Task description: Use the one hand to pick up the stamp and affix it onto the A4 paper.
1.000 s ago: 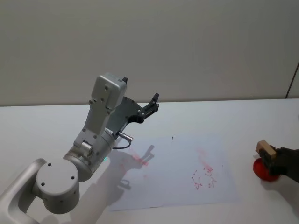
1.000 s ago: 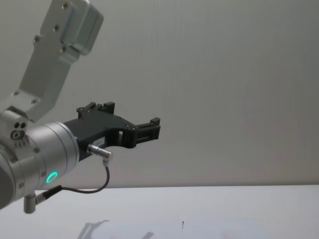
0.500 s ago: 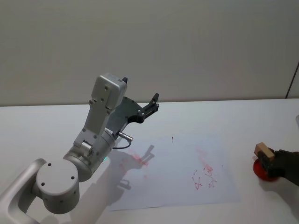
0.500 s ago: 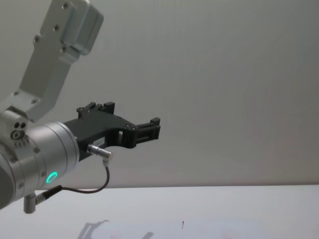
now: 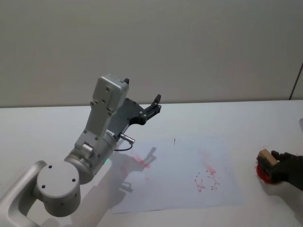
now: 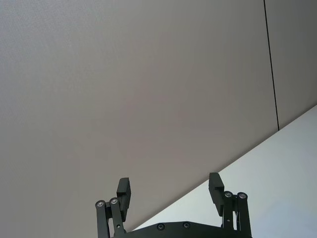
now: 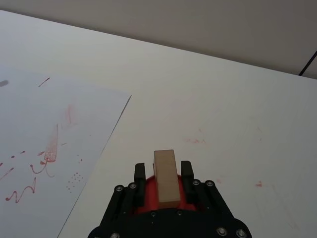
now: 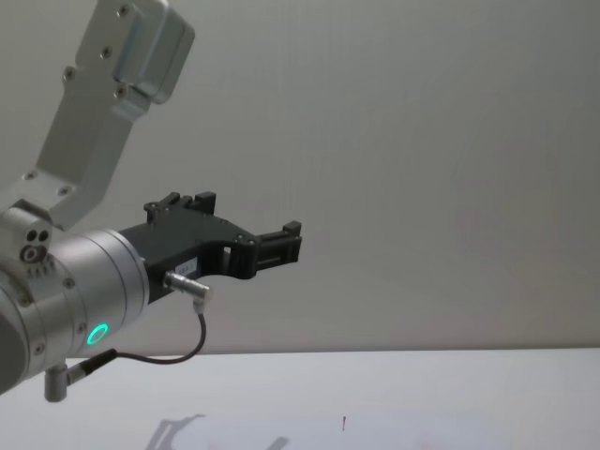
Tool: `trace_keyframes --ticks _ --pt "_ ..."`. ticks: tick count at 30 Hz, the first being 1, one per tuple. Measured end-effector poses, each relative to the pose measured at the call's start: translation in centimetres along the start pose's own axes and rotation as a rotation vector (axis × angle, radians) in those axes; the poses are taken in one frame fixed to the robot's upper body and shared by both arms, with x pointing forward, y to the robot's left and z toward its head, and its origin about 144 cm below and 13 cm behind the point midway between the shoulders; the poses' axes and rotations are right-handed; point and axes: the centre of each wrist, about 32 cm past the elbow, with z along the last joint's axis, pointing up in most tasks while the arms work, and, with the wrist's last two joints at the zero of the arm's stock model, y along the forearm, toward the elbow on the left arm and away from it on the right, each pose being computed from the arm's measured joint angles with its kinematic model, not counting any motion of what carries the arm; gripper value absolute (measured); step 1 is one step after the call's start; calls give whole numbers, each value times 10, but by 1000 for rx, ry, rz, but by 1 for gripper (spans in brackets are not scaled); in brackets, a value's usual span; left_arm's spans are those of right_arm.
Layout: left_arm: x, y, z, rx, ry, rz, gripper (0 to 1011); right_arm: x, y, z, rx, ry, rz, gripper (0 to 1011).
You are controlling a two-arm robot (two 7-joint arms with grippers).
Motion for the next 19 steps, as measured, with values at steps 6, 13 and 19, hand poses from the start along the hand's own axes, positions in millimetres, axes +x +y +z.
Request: trace_keyframes --ticks 6,13,19 --pt "0 0 0 0 0 0 1001 0 0 0 -1 1 0 578" --pt "0 0 0 0 0 0 1001 -1 -1 0 -2 0 0 790" --pt "0 0 0 0 0 0 1001 -1 -1 0 -3 0 0 960"
